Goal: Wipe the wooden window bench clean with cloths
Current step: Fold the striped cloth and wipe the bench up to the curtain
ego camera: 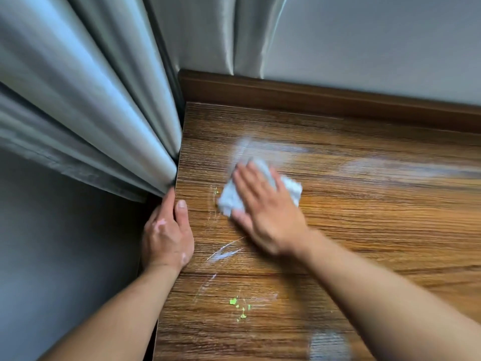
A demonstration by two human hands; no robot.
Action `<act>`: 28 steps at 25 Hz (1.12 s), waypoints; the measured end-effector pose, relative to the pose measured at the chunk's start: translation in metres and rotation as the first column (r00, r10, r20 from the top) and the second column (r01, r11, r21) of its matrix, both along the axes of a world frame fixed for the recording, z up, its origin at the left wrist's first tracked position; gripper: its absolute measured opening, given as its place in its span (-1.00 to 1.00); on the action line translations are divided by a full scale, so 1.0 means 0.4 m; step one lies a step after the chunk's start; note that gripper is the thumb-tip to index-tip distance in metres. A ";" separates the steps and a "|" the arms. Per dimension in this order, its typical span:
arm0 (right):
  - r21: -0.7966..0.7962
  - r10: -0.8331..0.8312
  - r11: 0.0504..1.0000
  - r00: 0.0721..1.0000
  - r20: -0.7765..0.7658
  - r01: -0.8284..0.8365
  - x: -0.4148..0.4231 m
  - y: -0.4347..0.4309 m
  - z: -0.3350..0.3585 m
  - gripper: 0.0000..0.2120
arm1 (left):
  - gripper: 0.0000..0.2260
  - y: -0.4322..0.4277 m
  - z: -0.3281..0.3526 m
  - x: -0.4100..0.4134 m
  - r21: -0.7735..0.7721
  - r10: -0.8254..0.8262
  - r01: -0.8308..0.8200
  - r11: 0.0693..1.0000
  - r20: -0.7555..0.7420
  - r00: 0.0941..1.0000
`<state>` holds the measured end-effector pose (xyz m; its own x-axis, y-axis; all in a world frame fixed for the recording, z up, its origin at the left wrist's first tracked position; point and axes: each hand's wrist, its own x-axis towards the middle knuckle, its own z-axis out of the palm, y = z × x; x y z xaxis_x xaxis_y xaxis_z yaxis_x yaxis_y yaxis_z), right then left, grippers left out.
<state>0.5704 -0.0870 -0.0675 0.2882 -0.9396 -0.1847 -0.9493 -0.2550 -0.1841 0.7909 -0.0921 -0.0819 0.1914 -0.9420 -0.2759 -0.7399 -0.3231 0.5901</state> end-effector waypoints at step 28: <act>-0.022 -0.146 0.989 0.983 0.113 0.149 0.045 -0.039 -0.004 -0.42 | -0.51 -0.006 0.001 -0.004 0.106 -0.004 0.004 0.994 0.001 1.000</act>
<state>0.5883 -0.1028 -0.0689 0.1633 -0.9779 -0.1302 -0.9510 -0.1208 -0.2847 0.7894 -0.0943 -0.0813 0.1880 -0.9082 -0.3739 -0.7419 -0.3808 0.5519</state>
